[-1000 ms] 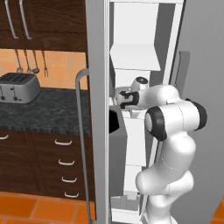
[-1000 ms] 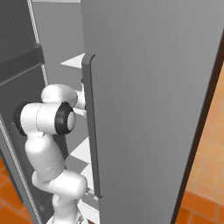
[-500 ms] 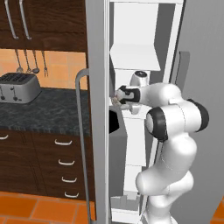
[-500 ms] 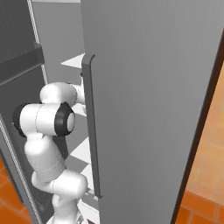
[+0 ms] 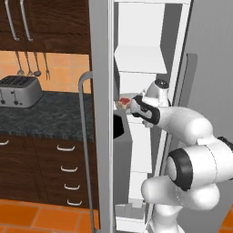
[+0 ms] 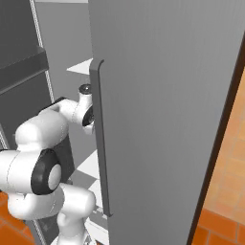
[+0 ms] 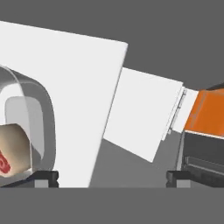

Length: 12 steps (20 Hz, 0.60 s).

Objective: Take the meat container that has the steak and place it on the second highest rack of the freezer. Then take the vegetable container that has the cucumber and bell pepper and place it on the highest rack of the freezer.

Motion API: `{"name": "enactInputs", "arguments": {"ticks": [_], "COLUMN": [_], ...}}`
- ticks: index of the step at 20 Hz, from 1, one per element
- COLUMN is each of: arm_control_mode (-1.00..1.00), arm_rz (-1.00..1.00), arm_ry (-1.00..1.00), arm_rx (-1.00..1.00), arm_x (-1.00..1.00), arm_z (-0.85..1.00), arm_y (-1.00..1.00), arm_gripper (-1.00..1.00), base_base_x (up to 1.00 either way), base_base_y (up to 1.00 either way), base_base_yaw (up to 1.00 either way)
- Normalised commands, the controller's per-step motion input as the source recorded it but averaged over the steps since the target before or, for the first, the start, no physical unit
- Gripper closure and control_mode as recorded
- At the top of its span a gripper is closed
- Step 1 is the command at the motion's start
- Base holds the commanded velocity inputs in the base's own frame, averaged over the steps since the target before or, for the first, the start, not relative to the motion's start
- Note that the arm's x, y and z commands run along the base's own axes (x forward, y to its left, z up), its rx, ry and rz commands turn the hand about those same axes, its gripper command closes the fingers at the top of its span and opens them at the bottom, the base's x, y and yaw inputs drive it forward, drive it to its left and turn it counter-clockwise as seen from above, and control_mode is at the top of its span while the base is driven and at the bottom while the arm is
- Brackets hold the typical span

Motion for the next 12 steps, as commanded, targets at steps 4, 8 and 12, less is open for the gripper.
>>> {"name": "enactInputs", "arguments": {"ticks": [4,8,12], "arm_control_mode": [-1.0,-1.0,-1.0], "arm_rz": [0.18,0.26,0.22], "arm_ry": [-0.01,-0.05,-0.03], "arm_rx": [0.1,0.17,0.15], "arm_x": [-1.0,-1.0,-0.97], "arm_z": [0.11,0.0,0.0], "arm_y": [0.33,0.56,0.68], "arm_gripper": [-1.0,-1.0,-1.0], "base_base_x": [0.0,0.0,0.0], "base_base_y": [0.0,0.0,0.0], "base_base_yaw": [0.0,0.0,0.0]}}
